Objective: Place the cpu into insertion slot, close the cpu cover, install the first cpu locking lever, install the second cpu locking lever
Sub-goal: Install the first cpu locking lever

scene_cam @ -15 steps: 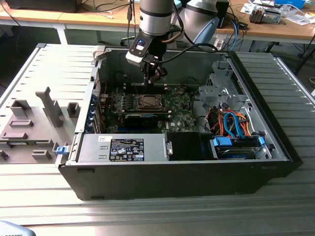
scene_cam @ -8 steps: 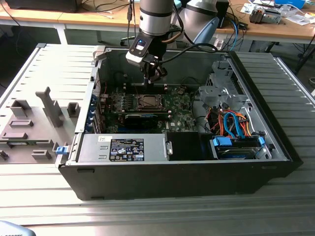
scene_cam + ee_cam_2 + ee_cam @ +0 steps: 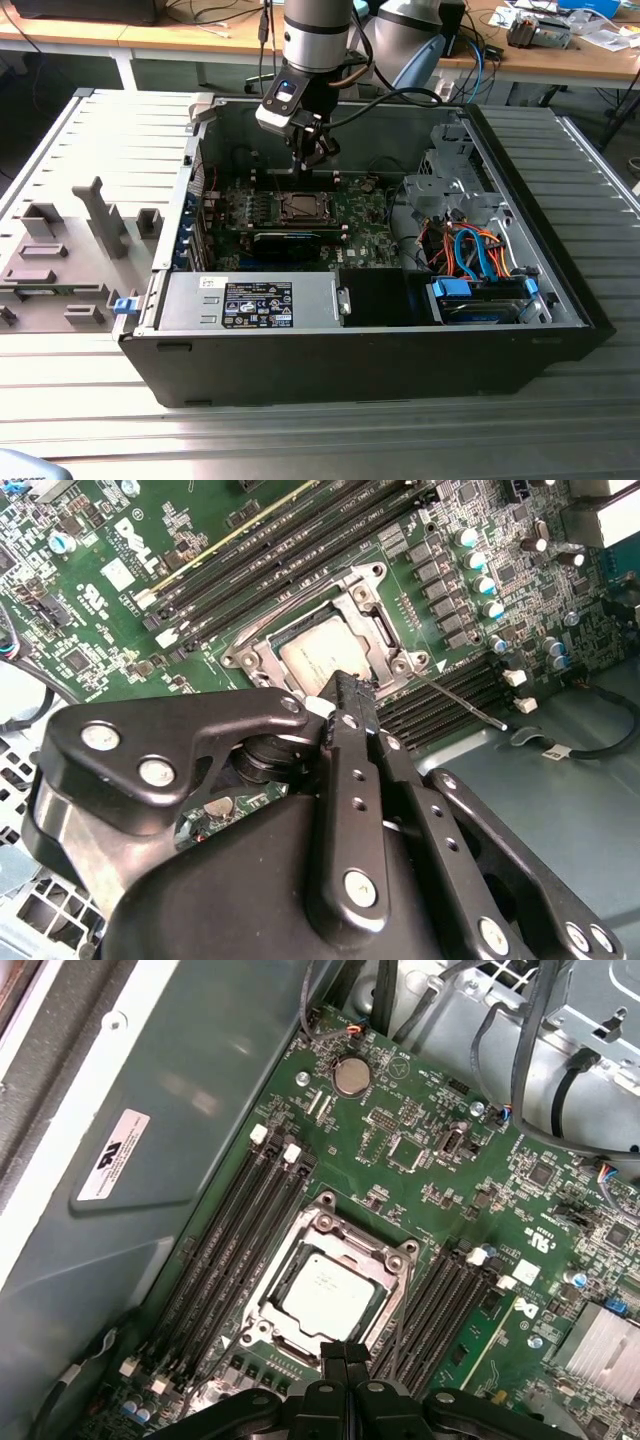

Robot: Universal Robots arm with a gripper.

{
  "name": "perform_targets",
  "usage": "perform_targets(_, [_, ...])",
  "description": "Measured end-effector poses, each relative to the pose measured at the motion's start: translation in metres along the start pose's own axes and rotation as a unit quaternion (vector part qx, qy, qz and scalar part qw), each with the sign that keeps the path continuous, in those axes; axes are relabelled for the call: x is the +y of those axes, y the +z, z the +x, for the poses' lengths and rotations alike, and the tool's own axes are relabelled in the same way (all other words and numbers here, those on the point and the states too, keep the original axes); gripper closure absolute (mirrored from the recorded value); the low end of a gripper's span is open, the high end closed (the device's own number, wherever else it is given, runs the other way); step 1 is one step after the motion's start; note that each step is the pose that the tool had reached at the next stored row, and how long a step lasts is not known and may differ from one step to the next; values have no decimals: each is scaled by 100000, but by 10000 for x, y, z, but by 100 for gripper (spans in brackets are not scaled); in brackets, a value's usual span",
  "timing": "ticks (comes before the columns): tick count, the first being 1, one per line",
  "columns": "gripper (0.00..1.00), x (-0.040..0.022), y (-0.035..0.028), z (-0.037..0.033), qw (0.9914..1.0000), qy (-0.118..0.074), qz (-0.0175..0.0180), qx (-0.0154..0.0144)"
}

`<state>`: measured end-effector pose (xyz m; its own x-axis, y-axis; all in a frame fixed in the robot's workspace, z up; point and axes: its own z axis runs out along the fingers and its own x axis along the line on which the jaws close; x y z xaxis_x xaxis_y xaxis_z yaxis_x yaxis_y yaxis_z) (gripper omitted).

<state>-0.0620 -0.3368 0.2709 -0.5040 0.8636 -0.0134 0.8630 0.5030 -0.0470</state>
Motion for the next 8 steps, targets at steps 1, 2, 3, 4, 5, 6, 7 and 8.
perform_targets(1, [89,0,0,0,100000,3,14,-24])
perform_targets(2, [89,0,0,0,100000,2,22,-38])
perform_targets(3, [89,0,0,0,100000,1,32,-54])
perform_targets(4, [89,0,1,0,100000,4,44,-77])
perform_targets(5, [89,0,1,0,100000,3,59,-101])
perform_targets(6, [89,0,1,0,100000,5,73,-127])
perform_targets(7, [89,0,1,0,100000,3,82,-141])
perform_targets(8, [89,0,1,0,100000,8,116,-198])
